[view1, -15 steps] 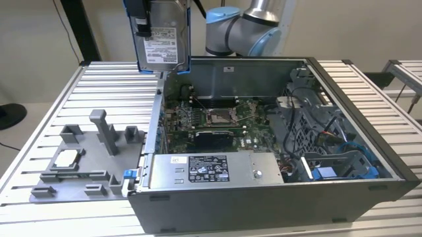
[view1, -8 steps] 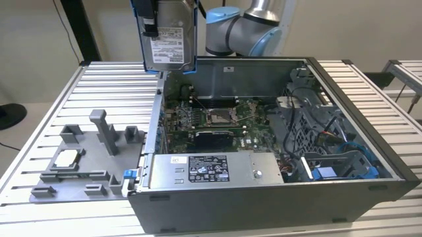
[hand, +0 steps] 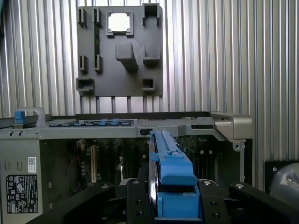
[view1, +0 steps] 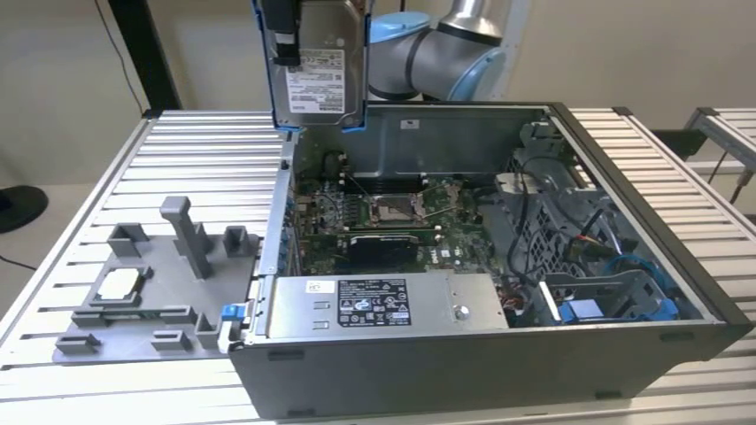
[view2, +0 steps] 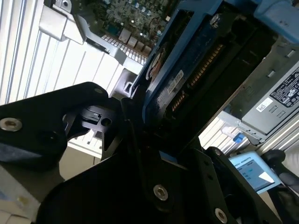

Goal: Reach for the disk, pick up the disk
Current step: 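Pick up the disk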

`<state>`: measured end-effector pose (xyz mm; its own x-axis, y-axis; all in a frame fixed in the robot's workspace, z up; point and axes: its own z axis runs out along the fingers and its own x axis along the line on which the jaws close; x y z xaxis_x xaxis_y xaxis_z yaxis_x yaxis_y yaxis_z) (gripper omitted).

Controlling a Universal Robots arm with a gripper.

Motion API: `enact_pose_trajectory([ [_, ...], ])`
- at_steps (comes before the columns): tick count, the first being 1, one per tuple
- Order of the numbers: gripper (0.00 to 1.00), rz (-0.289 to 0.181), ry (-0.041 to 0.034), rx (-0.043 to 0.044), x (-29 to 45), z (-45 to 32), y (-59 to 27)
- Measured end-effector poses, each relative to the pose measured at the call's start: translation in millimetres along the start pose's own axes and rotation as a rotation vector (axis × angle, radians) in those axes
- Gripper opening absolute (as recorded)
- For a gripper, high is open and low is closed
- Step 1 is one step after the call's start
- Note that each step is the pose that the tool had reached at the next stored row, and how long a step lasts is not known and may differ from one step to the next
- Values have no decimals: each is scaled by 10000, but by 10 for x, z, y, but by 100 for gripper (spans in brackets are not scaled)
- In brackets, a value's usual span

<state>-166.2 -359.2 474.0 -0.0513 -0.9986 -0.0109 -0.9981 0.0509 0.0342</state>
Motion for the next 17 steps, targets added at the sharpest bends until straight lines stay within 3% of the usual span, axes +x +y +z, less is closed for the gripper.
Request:
enact_pose_trajectory([
  [17,0,1,0,1,-19,-12,-369],
])
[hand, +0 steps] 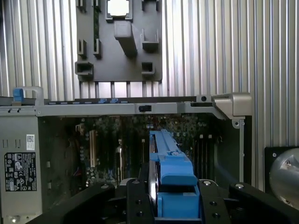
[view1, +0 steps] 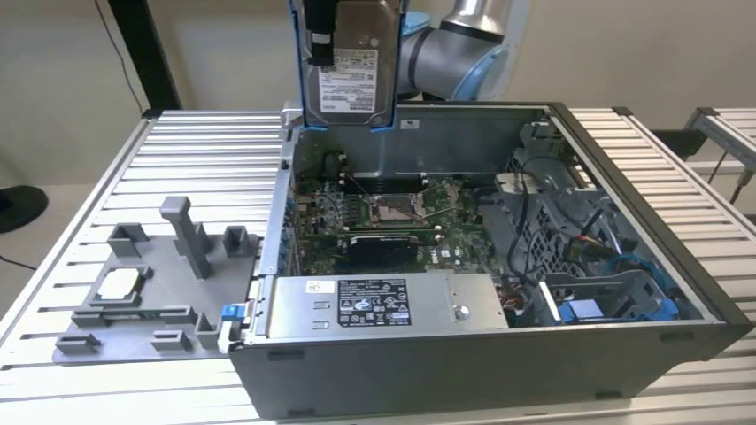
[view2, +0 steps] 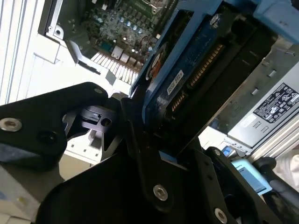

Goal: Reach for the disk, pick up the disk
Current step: 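Pick up the disk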

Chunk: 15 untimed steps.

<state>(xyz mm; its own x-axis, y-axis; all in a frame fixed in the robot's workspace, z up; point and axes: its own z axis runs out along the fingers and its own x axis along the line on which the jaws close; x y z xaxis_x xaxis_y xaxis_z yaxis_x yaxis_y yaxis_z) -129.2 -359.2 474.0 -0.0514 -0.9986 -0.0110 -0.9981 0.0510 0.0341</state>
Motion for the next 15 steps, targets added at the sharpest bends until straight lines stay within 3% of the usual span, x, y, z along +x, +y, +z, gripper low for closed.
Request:
enact_pose_trajectory([
  [15,0,-1,0,0,-15,-10,-301],
])
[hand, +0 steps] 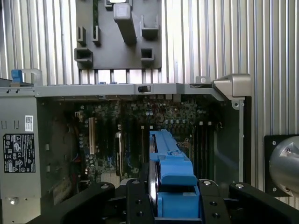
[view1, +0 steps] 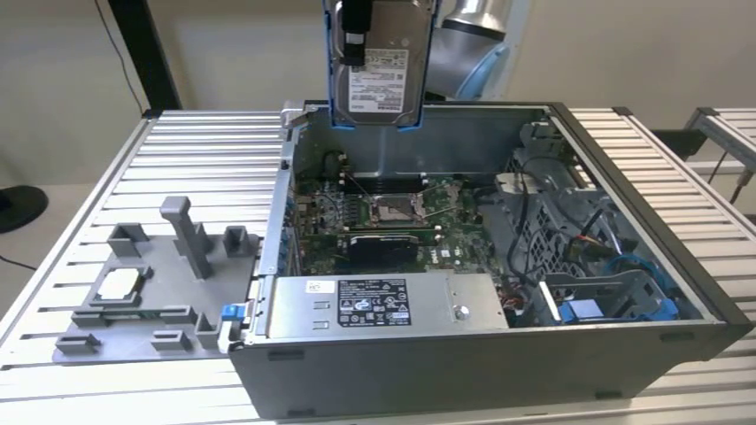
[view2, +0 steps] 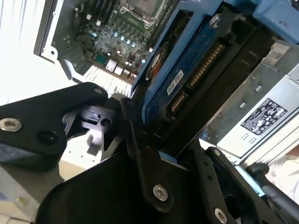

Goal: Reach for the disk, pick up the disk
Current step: 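Pick up the disk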

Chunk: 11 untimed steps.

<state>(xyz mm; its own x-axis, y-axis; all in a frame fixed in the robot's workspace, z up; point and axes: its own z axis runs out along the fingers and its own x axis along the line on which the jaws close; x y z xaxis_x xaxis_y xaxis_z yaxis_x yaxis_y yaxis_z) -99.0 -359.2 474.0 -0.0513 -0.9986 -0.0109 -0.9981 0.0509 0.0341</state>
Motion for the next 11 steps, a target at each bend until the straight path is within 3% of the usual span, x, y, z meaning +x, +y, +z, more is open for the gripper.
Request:
enact_pose_trajectory([
  [11,0,1,1,0,-11,-7,-210],
])
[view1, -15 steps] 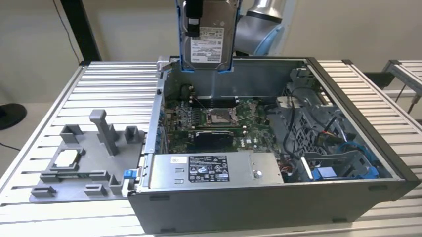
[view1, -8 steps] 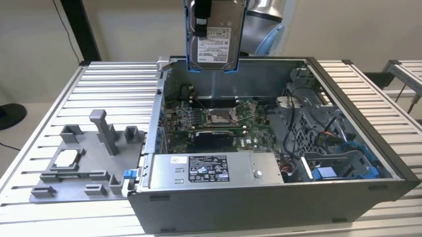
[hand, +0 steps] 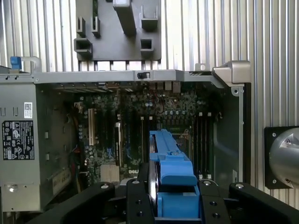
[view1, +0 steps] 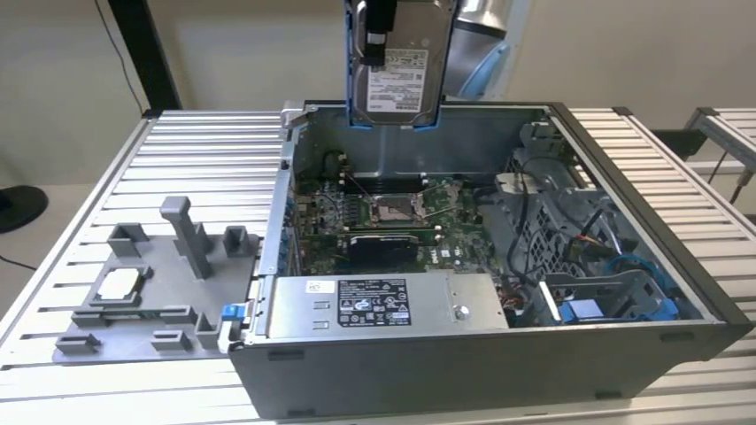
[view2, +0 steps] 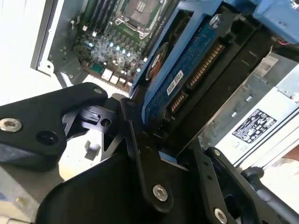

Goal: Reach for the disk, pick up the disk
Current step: 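Pick up the disk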

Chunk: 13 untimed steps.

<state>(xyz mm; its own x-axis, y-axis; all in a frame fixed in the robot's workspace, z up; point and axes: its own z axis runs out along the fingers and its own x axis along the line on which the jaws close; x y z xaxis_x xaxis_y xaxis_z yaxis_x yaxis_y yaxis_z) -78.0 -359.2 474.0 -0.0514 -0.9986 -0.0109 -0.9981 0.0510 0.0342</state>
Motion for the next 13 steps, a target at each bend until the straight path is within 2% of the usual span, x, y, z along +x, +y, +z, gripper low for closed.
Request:
enact_pose_trajectory([
  [13,0,0,0,0,-13,-9,-260],
])
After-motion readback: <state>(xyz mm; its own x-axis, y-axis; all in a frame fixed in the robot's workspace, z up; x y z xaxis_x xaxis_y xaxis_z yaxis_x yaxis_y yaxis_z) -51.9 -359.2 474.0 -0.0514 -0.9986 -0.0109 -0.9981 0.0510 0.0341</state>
